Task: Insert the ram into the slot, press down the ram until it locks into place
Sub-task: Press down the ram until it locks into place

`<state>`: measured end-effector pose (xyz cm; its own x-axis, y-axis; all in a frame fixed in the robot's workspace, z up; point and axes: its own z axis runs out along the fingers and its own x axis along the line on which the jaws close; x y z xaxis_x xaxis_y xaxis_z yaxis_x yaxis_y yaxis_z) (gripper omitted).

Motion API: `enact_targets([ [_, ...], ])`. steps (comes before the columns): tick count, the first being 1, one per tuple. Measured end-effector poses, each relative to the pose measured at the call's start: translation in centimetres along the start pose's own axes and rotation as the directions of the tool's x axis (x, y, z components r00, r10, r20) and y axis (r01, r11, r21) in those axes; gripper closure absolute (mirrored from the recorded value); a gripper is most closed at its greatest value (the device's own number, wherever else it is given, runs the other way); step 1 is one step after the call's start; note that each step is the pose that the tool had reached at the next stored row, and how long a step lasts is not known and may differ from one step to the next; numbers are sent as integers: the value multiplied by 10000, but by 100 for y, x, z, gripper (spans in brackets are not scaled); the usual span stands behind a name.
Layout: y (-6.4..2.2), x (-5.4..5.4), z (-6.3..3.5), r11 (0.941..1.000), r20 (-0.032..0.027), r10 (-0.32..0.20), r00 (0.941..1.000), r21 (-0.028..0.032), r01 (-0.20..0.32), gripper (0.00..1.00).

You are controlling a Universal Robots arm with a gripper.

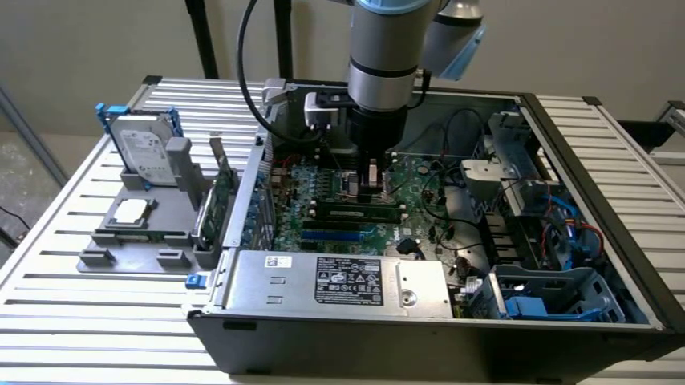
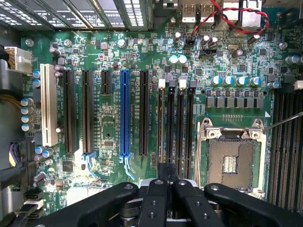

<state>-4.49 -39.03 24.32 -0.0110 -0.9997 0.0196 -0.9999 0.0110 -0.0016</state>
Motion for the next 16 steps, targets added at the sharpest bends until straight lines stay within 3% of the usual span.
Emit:
enact_targets([
  [11,8,-4,29,10000,-6,0,10000,-1,0,89],
  [16,9,-9,61,10000,-30,0,10000,-51,0,89],
])
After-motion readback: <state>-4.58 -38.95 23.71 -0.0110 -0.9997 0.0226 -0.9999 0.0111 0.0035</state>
